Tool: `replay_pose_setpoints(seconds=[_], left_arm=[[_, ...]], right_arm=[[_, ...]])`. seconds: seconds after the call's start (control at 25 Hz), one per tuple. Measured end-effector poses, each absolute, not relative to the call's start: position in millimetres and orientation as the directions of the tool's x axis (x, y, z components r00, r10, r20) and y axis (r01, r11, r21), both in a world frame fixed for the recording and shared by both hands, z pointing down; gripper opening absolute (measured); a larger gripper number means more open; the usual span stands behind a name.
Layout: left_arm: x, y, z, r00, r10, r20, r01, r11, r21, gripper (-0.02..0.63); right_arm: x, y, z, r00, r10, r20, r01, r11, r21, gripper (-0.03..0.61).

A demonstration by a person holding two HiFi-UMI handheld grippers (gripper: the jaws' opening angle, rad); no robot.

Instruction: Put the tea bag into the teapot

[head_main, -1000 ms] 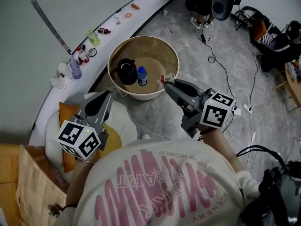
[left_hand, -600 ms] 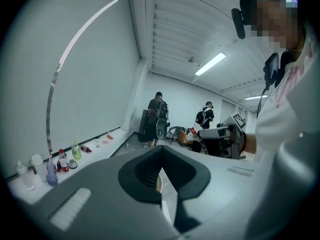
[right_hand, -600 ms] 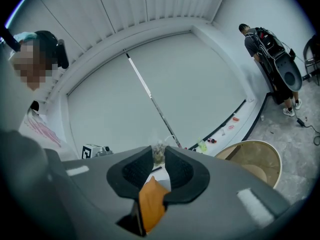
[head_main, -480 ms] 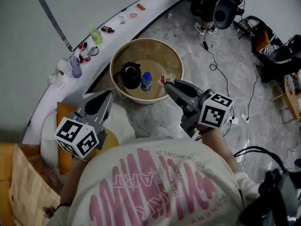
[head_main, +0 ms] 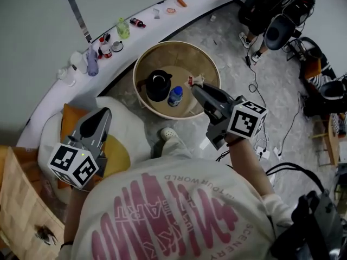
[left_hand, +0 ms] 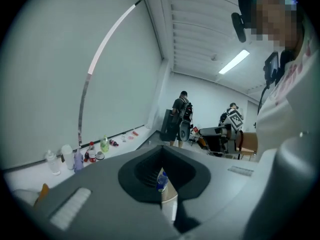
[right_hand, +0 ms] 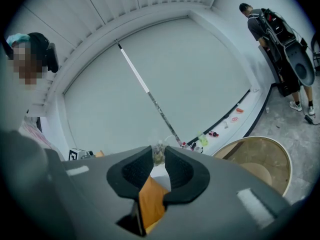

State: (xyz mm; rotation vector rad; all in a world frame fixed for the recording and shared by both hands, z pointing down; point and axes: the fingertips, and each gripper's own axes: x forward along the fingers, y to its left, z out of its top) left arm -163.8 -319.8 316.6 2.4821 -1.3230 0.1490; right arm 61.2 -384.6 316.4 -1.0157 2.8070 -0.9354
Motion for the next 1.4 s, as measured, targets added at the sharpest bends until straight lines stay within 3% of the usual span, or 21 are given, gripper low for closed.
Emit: replay_pose_setpoints(seconds=[0.32,0.72,0.92,1.4], left_arm=[[-180.2,-355.4,325.9,0.465,-0.849,0.251,-0.87,-0.385,0.307,0.02],[-183.8,-383.0,340.2,0.326,-0.884,0.336,-0.929,-0.233,0.289,0.02],[-181.5,-386.7,353.3,0.26,-0.869,0.421,-0.958,-0.179,0.223,0.02],[-191.0,-373.4,377.5,0.132,-0.847,0.515,-0.954,0.032,0.298,0.02]], right_arm=[[36.8,-447.8,356.3,-0.844,-0.473,0.252,-0.525,0.634,-0.568,0.074],[19.5,-524.7,428.6,-0.856,-0.362,0.37,-0.514,0.676,-0.528,0.074],[10.3,-544.4,471.1,-0.86,-0.276,0.429,-0.487,0.695,-0.528,0.074],[-14.2,-567.0,559.3,-0.814,-0.147,0.562,-0.47,0.736,-0.488,0.072]])
